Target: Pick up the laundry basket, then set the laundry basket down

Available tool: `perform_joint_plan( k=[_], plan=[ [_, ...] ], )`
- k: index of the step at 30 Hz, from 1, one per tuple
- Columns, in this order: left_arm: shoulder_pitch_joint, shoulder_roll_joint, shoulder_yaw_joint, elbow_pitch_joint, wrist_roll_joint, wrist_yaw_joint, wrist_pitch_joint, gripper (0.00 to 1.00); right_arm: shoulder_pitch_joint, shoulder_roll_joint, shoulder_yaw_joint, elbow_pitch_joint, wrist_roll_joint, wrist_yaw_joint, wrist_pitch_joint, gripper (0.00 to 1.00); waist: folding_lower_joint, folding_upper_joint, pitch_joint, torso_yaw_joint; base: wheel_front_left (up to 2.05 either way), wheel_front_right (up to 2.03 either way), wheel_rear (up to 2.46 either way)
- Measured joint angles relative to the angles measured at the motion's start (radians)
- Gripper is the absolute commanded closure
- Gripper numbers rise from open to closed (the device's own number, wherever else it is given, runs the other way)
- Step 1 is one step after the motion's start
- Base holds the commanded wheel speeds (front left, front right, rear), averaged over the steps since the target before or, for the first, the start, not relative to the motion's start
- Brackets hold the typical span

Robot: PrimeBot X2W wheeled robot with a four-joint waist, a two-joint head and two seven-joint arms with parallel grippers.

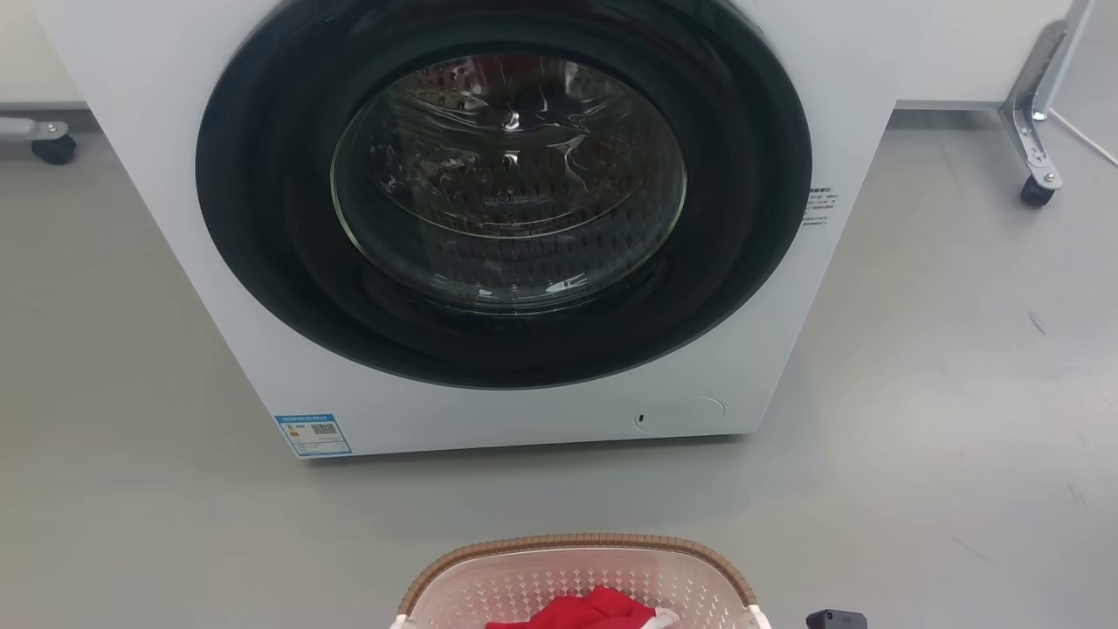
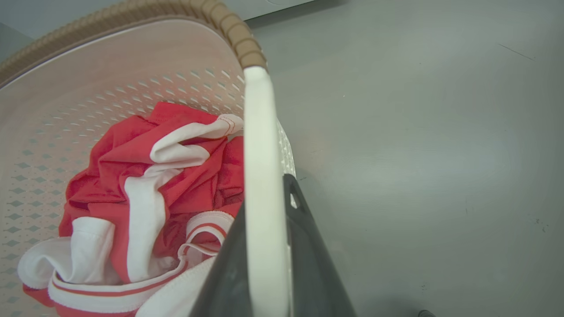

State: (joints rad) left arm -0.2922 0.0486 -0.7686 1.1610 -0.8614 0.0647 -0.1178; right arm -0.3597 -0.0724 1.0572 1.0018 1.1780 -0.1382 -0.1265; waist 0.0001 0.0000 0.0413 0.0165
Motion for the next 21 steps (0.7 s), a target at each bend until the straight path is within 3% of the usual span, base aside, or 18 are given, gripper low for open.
perform_joint_plan(
  k=[21],
  plan=[
    [-0.105,0.000,0.027,-0.007,-0.018,0.015,-0.046,1.00,-0.165,0.001,0.020,0.018,0.014,0.000,-0.033,1.00,0.0000,0.0001,0.109,-0.007,0.00,0.00,0.00]
  ],
)
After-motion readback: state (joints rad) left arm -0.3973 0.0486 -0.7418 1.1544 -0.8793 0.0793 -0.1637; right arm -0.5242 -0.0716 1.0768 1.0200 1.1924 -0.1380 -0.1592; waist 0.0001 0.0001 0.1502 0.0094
